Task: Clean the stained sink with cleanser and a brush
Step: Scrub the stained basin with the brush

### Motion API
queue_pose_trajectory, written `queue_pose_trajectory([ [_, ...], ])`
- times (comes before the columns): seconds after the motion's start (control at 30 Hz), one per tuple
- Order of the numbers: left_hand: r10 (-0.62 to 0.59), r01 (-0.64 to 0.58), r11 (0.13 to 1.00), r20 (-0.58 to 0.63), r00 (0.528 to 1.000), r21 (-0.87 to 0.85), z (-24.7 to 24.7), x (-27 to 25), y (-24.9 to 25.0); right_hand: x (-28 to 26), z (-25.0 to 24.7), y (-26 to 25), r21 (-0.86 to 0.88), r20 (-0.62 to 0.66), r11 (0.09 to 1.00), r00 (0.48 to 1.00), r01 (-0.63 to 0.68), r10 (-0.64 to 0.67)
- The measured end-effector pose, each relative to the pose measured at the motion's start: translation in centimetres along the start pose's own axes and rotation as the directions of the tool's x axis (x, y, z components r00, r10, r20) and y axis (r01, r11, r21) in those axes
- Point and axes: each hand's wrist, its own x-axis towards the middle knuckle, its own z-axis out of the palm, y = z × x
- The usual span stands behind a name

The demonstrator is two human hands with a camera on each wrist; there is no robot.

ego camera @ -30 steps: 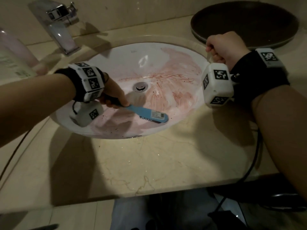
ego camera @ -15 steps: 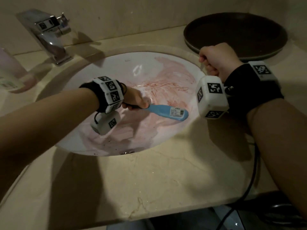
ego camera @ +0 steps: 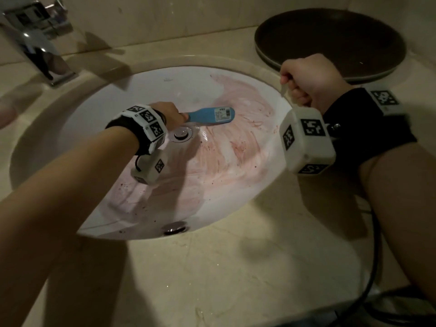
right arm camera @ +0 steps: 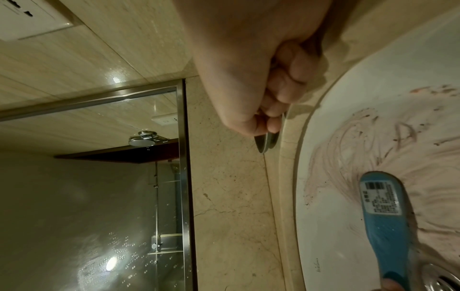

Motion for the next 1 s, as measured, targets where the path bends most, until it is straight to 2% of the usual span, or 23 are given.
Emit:
queue_pose_trajectory([
  [0.07, 0.011, -0.009, 0.999, 0.059, 0.998, -0.036, 0.2, -0.3, 0.1, 0.0, 0.0, 0.0, 0.006, -0.006, 1.000, 1.000, -0.005, 0.005],
  [0.13, 0.068, -0.049, 0.992, 0.170, 0.983, -0.113, 0.7, -0.6, 0.5, 0.0, 0.1, -0.1, 0.006, -0.008, 1.000, 1.000, -0.012, 0.012],
  [0.27, 0.139, -0.059, 0.979, 0.427, 0.893, -0.194, 1.8, -2.1, 1.5, -0.2, 0.0, 0.0, -0.011, -0.012, 1.000, 1.000, -0.013, 0.013],
  [0.4, 0.120, -0.046, 0.986, 0.502, 0.856, -0.157, 1.7, -4.1, 1.2, -0.5, 0.0, -0.1, -0.022, -0.001, 1.000, 1.000, -0.005, 0.005],
  [0.47, 0.096, -0.045, 0.994, 0.567, 0.818, -0.104, 1.3, -4.7, 0.5, -0.5, -0.1, 0.0, -0.008, 0.004, 1.000, 1.000, 0.002, -0.002],
  [0.5, 0.080, -0.039, 0.996, 0.576, 0.814, -0.082, 1.1, -4.8, -0.1, -0.5, -0.1, 0.0, -0.002, 0.004, 1.000, 1.000, 0.000, 0.000],
  [0.53, 0.063, -0.030, 0.997, 0.550, 0.833, -0.068, 0.8, -4.8, -0.6, -0.5, -0.1, 0.0, 0.004, 0.004, 1.000, 1.000, -0.003, 0.003],
  [0.63, -0.036, 0.029, 0.999, 0.340, 0.940, 0.025, -0.1, -4.7, -2.1, -0.6, -0.1, -0.1, 0.015, 0.006, 1.000, 1.000, -0.016, 0.016],
  [0.7, -0.098, 0.081, 0.994, 0.240, 0.966, 0.079, -0.5, -4.8, -2.8, -0.6, -0.2, -0.2, 0.016, 0.007, 1.000, 1.000, -0.016, 0.016],
  [0.77, -0.130, 0.118, 0.991, 0.211, 0.969, 0.066, -0.7, -4.7, -3.3, -0.7, -0.2, -0.1, 0.017, 0.009, 1.000, 1.000, -0.011, 0.011],
  [0.83, -0.139, 0.139, 0.990, 0.243, 0.960, 0.019, -0.6, -4.5, -3.7, -0.7, -0.1, -0.1, 0.013, 0.008, 1.000, 1.000, -0.009, 0.009],
  [0.9, -0.112, 0.140, 0.988, 0.325, 0.939, -0.063, -0.2, -4.7, -3.6, -0.7, -0.1, -0.1, 0.014, 0.008, 1.000, 1.000, -0.006, 0.006],
  [1.0, 0.013, 0.066, 0.987, 0.477, 0.879, -0.148, 1.0, -5.7, -2.1, -0.6, -0.1, -0.2, 0.011, 0.013, 1.000, 1.000, -0.010, 0.010],
])
